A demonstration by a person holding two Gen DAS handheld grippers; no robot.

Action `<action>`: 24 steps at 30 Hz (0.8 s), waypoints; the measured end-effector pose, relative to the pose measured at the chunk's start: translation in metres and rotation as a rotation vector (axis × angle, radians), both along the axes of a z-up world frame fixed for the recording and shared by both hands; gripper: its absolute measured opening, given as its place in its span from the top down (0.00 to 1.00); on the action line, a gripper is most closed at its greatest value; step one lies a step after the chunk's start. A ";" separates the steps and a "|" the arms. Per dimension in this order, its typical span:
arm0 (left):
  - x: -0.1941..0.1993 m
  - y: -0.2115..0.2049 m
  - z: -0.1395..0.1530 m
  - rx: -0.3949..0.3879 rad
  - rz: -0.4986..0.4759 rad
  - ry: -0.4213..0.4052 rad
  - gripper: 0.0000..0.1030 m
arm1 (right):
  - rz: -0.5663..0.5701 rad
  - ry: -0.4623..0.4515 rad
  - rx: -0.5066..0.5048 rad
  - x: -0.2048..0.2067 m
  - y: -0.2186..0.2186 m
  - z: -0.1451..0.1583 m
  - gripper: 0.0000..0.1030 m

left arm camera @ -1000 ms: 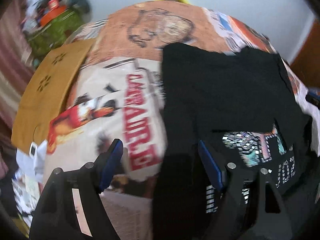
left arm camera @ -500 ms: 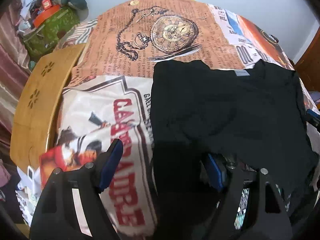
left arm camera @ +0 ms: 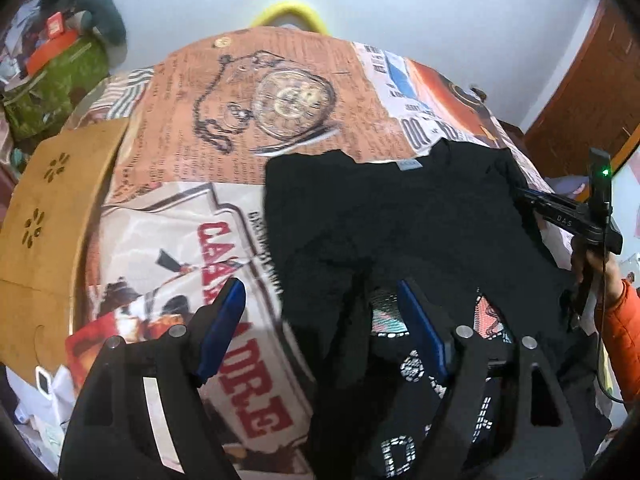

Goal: Fold small clothes

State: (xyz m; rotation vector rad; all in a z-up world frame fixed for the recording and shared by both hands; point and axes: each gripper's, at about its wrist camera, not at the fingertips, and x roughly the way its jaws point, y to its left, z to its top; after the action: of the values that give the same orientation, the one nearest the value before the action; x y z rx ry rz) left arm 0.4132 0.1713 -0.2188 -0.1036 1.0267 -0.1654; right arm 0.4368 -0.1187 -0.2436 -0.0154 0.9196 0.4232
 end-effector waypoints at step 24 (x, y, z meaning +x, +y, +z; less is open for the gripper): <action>0.059 -0.031 -0.078 0.336 0.138 0.150 0.38 | -0.033 -0.023 -0.021 -0.009 -0.025 0.037 0.60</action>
State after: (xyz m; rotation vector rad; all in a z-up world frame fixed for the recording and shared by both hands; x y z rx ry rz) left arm 0.4726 0.1408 -0.2971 0.1203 1.1796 0.1429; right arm 0.4277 -0.1435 -0.2065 -0.0245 0.9006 0.3818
